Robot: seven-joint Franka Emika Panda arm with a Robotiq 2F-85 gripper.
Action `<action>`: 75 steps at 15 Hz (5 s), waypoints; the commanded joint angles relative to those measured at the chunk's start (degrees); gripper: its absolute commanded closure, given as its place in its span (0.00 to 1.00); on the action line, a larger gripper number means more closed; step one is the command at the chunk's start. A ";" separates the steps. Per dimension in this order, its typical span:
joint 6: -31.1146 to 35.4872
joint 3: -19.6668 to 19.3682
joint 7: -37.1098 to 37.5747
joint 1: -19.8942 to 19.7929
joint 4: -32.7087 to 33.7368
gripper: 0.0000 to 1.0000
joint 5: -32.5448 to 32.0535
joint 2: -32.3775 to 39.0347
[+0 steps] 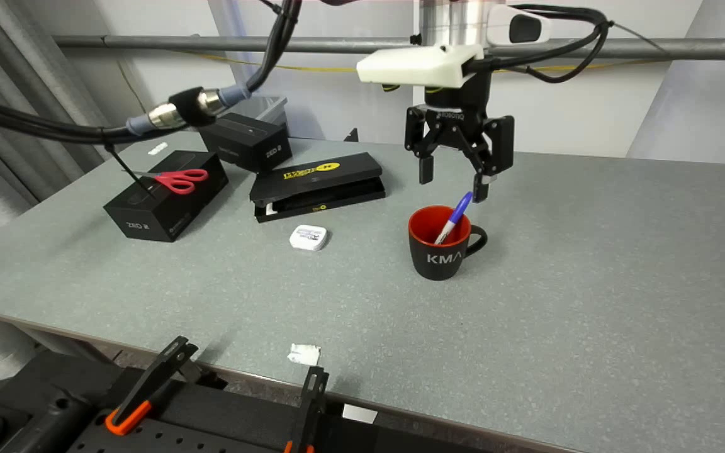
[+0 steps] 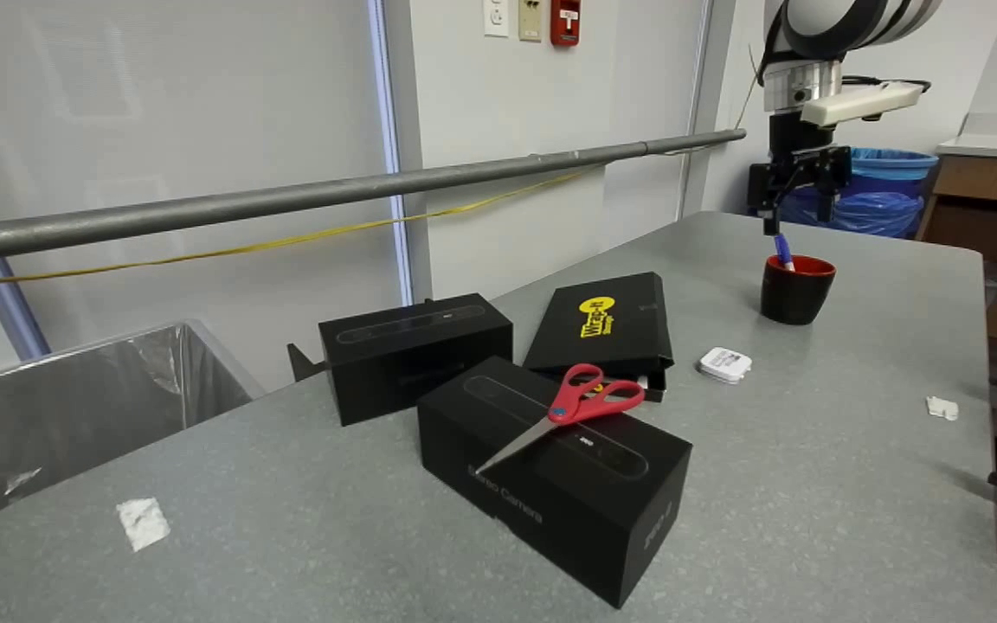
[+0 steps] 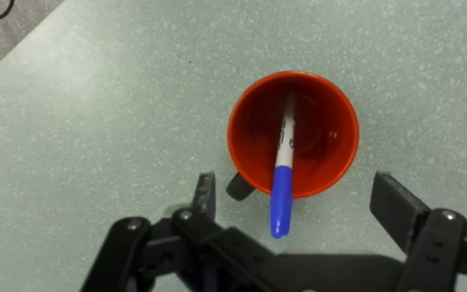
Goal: Remove the blue pen from the red and black mug
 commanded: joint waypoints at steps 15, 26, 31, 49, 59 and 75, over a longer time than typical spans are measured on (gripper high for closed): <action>1.34 -1.64 7.70 0.37 7.52 0.74 2.58 7.83; 0.51 -2.83 6.51 -0.54 4.66 0.99 4.10 0.90; -0.01 -3.29 3.75 -1.50 0.91 0.99 5.12 -9.17; -10.46 9.62 -4.31 7.23 -5.30 0.99 5.51 -5.97; -11.21 5.81 4.75 8.16 8.13 0.99 1.11 10.38; -10.77 3.72 9.77 9.89 13.67 0.00 0.61 13.25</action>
